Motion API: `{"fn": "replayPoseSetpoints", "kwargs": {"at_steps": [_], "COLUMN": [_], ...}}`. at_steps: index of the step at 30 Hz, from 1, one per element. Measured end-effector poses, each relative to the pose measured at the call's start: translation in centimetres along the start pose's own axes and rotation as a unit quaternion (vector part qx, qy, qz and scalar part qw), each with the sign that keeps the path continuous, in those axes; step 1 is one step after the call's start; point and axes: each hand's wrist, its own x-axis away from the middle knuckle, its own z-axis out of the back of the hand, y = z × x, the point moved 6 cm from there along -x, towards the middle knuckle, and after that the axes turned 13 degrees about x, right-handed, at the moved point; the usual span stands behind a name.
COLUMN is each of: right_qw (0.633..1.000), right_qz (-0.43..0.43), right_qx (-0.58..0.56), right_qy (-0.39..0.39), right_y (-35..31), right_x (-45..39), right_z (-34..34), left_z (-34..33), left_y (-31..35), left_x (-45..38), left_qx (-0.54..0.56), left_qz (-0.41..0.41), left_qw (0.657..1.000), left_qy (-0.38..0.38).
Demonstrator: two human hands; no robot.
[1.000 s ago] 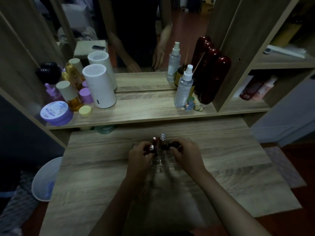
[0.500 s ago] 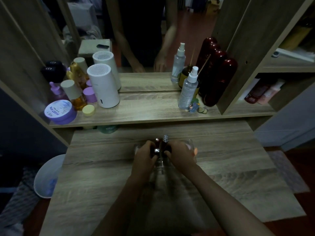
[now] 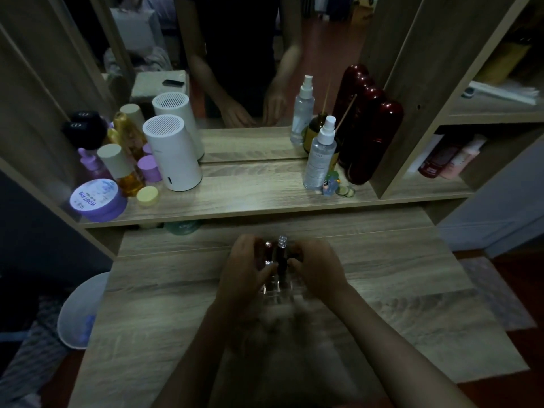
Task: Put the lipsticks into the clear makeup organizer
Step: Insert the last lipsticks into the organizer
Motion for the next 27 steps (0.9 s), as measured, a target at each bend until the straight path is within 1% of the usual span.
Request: {"fn": "replayPoseSetpoints", "kwargs": {"at_steps": [2,3,8,11,14,16,20,24,27], "right_qw": [0.999,0.999,0.996,0.992,0.993,0.995,0.998,0.996,0.995], "right_qz": [0.003,0.005,0.009,0.018,0.016,0.013,0.014,0.015,0.008], "right_qx": [0.003,0.019,0.089,0.123,0.117,0.095,0.065,0.075,0.078], "right_qy": [0.040,0.043,-0.015,-0.004,0.012,0.009,-0.007,-0.047,-0.057], "right_y": [0.2,0.3,1.0,0.9,1.1,1.1,0.7,0.3,0.2], "right_x": [0.1,0.1,-0.6,-0.8,-1.1,-1.5,-2.6,-3.8,-4.1], "right_z": [2.1,2.7,1.7,0.6,0.2,0.1,0.6,0.6,0.3], "left_z": [0.4,0.5,-1.0,-1.9,-2.0,-1.9,-1.8,-1.9,-2.1], "left_y": [0.6,0.9,1.3,1.0,1.0,1.0,1.2,1.0,0.7], "left_x": [-0.8,-1.3,-2.4,-2.1,-2.1,-2.2,-2.4,-2.4,-2.3], "left_qx": [-0.001,0.001,-0.027,-0.044,-0.052,-0.049,-0.049,-0.054,-0.044], "left_qz": [-0.020,-0.029,-0.027,-0.012,-0.015,-0.018,-0.023,-0.022,-0.016], "left_qw": [1.000,1.000,0.998,0.997,0.997,0.998,0.998,0.998,0.999], "left_qy": [0.002,-0.003,-0.057,-0.067,-0.047,-0.037,-0.024,-0.023,-0.023]}}
